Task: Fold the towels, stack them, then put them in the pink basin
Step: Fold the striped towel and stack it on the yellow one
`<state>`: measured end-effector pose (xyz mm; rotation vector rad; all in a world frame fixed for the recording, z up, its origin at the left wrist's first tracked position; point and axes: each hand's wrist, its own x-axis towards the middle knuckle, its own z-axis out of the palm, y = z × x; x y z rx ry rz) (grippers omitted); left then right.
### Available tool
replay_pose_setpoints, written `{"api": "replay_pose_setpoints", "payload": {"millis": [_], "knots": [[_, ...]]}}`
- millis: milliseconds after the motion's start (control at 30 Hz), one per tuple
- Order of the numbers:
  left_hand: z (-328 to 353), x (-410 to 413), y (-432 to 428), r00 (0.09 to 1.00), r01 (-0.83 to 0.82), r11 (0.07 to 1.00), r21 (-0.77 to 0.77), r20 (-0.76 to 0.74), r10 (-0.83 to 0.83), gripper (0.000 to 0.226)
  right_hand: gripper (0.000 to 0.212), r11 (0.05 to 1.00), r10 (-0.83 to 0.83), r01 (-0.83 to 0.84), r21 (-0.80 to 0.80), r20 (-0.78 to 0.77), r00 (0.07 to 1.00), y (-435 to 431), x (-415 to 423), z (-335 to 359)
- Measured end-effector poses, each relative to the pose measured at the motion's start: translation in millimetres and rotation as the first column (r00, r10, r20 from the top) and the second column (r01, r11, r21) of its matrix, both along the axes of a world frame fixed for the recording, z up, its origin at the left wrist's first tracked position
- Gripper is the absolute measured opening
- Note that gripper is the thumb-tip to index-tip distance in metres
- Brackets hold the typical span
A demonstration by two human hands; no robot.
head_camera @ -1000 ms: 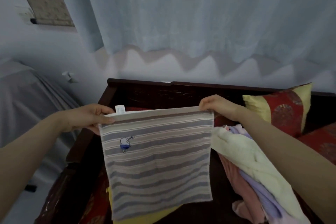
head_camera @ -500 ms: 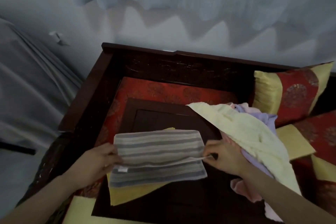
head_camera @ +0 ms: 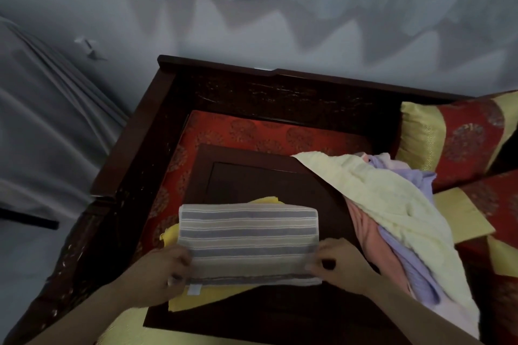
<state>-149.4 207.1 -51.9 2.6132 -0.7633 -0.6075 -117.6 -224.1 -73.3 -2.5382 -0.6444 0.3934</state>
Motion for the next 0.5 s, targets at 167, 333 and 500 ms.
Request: {"api": "replay_pose_setpoints", "payload": {"millis": [167,333,500], "knots": [[-12.5,22.3,-22.2,0.328,-0.944,0.290,-0.154,-0.380,0.865,0.038,0.042,0.636,-0.658,0.769,0.066,-0.474,0.585,24.7,14.2,-8.7],[-16.4,40.4,-42.8,0.185,-0.982,0.184,-0.045,-0.447,0.875,0.043,0.049,0.475,-0.675,0.880,0.001,-0.641,0.365,46.0,21.9,-14.6],[-27.4,60.4,-38.8,0.214,-0.975,0.217,-0.037,-0.389,0.896,0.064,0.021,0.365,-0.656,0.930,0.040,-0.698,0.288,54.0,25.4,-19.5]]}}
